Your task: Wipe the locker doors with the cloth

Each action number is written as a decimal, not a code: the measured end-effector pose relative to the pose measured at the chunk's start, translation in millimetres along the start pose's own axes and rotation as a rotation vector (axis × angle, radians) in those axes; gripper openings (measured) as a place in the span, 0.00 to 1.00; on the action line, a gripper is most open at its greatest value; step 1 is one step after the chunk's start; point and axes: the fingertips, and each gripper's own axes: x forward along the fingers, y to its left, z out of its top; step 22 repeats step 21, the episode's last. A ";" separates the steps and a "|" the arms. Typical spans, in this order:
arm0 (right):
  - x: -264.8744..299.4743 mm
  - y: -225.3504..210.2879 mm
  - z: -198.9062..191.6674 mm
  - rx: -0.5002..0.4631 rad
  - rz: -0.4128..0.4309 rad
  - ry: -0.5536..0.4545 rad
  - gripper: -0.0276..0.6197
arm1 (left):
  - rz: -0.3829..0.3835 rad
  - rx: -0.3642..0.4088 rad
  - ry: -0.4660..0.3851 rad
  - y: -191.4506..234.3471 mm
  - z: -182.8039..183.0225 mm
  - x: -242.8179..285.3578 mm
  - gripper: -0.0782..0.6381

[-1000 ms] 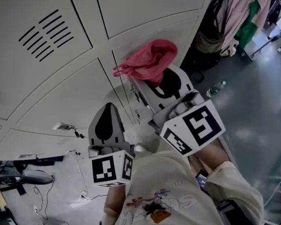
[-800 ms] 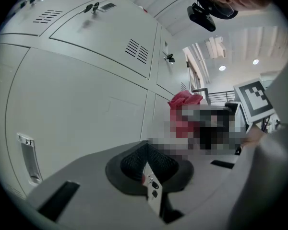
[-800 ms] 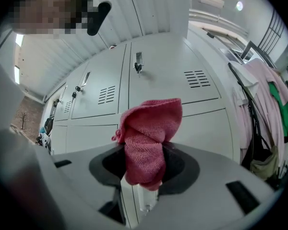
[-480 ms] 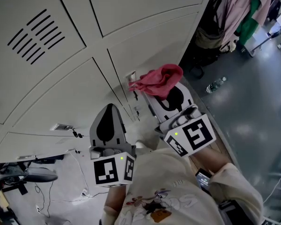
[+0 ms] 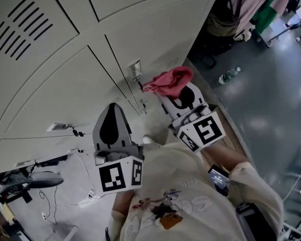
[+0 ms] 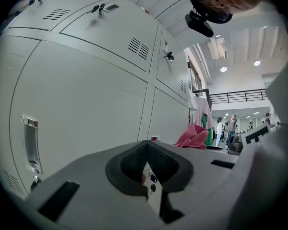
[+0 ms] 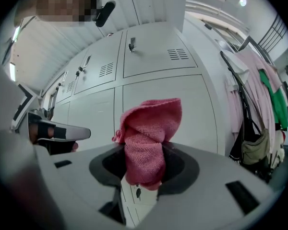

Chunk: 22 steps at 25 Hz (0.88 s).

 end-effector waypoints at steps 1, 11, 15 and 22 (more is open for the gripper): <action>1.2 -1.5 -1.0 0.007 0.001 -0.001 0.29 | 0.000 0.003 -0.003 -0.1 0.3 1.4 0.12; 1.6 -1.9 -10.9 0.042 0.037 0.032 0.29 | -0.022 0.002 -0.007 -12.6 -3.2 3.7 0.12; 7.4 11.3 -5.9 0.024 0.075 0.033 0.29 | -0.028 0.003 -0.026 -14.3 0.5 -3.1 0.12; -10.0 15.4 -11.7 0.037 0.061 0.065 0.29 | -0.069 -0.023 0.009 -29.7 -10.8 -10.5 0.12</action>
